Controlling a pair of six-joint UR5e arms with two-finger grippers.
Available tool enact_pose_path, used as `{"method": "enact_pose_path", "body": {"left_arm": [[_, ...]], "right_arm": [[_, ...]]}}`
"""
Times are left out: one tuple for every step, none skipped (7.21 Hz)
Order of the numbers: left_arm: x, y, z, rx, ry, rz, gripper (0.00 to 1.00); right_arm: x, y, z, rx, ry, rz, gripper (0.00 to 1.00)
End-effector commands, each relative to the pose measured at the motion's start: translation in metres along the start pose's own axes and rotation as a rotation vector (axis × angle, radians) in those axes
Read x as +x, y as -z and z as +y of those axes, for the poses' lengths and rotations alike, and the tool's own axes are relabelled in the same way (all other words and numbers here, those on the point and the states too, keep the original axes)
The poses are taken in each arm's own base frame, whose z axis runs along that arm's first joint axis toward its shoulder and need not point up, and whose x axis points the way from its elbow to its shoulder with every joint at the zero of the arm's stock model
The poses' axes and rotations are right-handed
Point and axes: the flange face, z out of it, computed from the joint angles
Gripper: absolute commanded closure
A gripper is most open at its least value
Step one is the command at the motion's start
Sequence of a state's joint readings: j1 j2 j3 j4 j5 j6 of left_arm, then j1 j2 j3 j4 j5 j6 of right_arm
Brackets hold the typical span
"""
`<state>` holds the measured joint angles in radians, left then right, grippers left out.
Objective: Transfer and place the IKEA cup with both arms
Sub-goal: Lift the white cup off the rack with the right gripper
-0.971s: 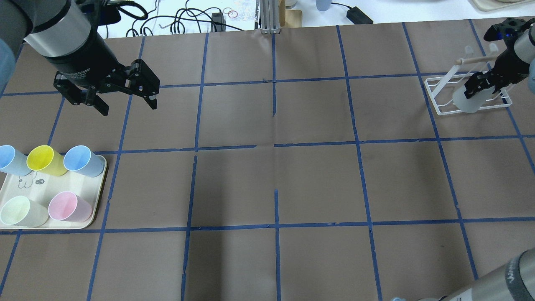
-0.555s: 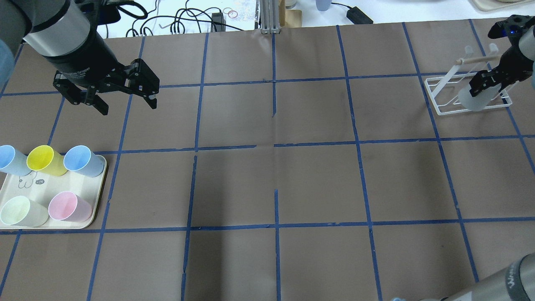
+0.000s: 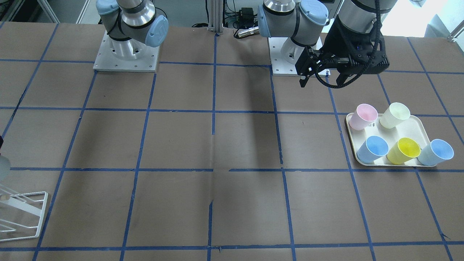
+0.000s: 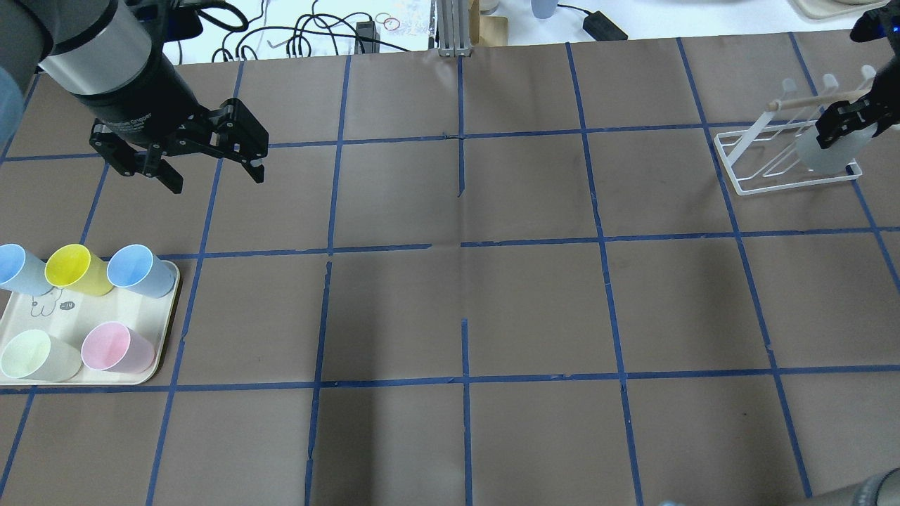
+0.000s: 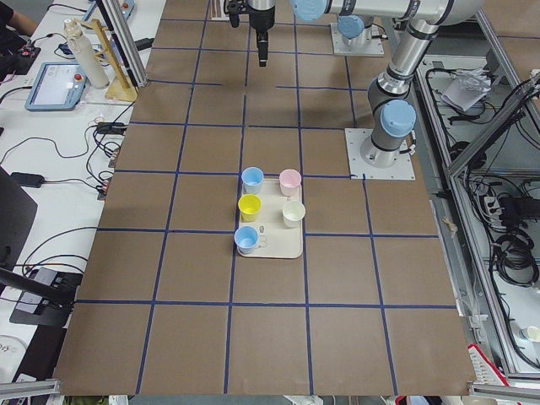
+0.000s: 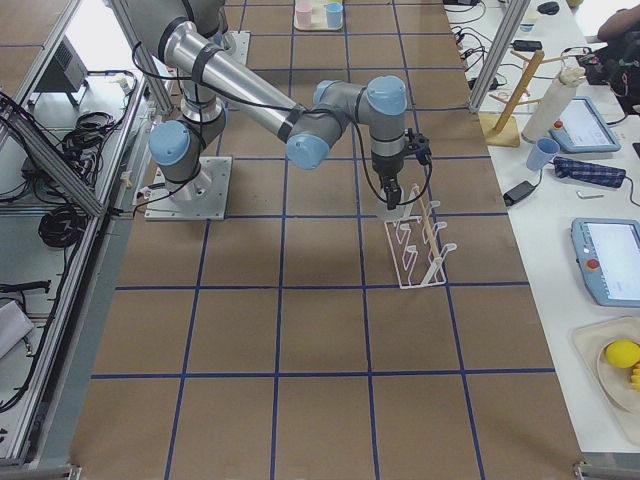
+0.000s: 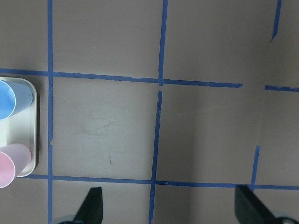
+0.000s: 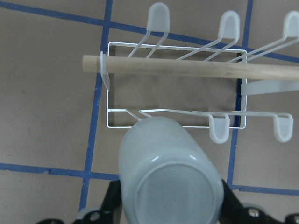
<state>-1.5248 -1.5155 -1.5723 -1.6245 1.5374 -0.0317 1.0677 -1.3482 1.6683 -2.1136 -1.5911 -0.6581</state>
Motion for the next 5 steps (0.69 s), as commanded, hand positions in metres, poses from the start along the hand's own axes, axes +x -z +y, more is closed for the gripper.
{"method": "enact_pose_path", "body": {"left_arm": [[0.0, 0.0, 0.0, 0.0, 0.001, 0.0, 0.0], [0.0, 0.0, 0.0, 0.0, 0.001, 0.0, 0.0], [0.0, 0.0, 0.001, 0.0, 0.001, 0.002, 0.0], [0.0, -0.001, 0.001, -0.002, 0.001, 0.005, 0.0], [0.001, -0.004, 0.002, -0.009, -0.002, 0.008, 0.0]], "right_arm": [[-0.002, 0.033, 0.001, 0.014, 0.003, 0.012, 0.89], [-0.012, 0.047, 0.006, -0.026, -0.003, -0.043, 0.89], [-0.034, 0.06, 0.009, -0.035, -0.001, -0.104, 0.91], [-0.072, 0.072, 0.001, -0.033, -0.056, -0.142, 0.92], [-0.126, 0.079, -0.008, -0.062, -0.12, -0.169, 0.95]]}}
